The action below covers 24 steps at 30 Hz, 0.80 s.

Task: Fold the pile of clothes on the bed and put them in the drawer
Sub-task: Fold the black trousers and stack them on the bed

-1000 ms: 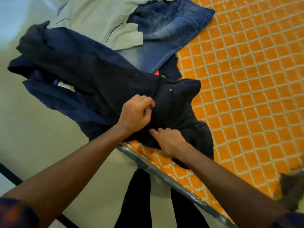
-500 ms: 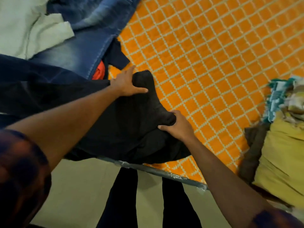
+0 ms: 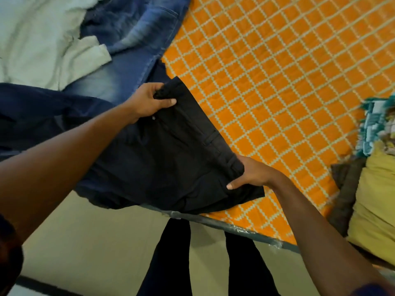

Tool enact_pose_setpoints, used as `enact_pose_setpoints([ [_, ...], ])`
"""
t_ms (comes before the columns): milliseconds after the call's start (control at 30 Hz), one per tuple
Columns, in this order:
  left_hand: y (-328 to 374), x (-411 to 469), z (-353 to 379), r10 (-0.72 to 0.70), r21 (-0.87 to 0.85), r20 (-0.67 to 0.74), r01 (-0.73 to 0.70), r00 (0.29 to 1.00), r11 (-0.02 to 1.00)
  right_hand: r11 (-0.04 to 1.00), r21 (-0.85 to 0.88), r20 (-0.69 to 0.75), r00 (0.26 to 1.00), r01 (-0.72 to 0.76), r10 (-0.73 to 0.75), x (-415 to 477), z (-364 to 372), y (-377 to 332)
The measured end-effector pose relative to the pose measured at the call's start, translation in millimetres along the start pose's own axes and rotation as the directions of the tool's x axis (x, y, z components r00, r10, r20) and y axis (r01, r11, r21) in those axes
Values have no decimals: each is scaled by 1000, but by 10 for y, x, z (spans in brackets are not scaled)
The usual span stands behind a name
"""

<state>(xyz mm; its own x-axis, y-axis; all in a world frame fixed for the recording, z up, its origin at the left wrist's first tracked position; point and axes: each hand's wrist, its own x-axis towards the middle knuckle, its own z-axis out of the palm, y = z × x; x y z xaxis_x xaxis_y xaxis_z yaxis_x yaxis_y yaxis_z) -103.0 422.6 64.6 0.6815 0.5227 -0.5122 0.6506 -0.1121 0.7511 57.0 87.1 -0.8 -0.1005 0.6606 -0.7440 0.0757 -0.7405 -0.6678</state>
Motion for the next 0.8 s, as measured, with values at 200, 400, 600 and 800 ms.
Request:
enact_pose_setpoints([
  [200, 45, -1205, -510, 23, 18, -293, -19, 956, 1000, 906, -419, -99, 995, -60, 20, -27, -168, -468],
  [400, -660, -2882, -680, -281, -267, -621, 140, 732, 954, 861, -472, -89, 962, 188, -259, -58, 206, -977],
  [600, -1361, -4798, -176, -657, -622, -514, 289, 552, 728, 857, -134, -270, 814, 497, -514, -76, 1175, -1594],
  [800, -1656, -6440, 734, -823, -845, -444, 140, 354, 516, 851, -261, -10, 880, 457, -475, -145, 2593, -1746],
])
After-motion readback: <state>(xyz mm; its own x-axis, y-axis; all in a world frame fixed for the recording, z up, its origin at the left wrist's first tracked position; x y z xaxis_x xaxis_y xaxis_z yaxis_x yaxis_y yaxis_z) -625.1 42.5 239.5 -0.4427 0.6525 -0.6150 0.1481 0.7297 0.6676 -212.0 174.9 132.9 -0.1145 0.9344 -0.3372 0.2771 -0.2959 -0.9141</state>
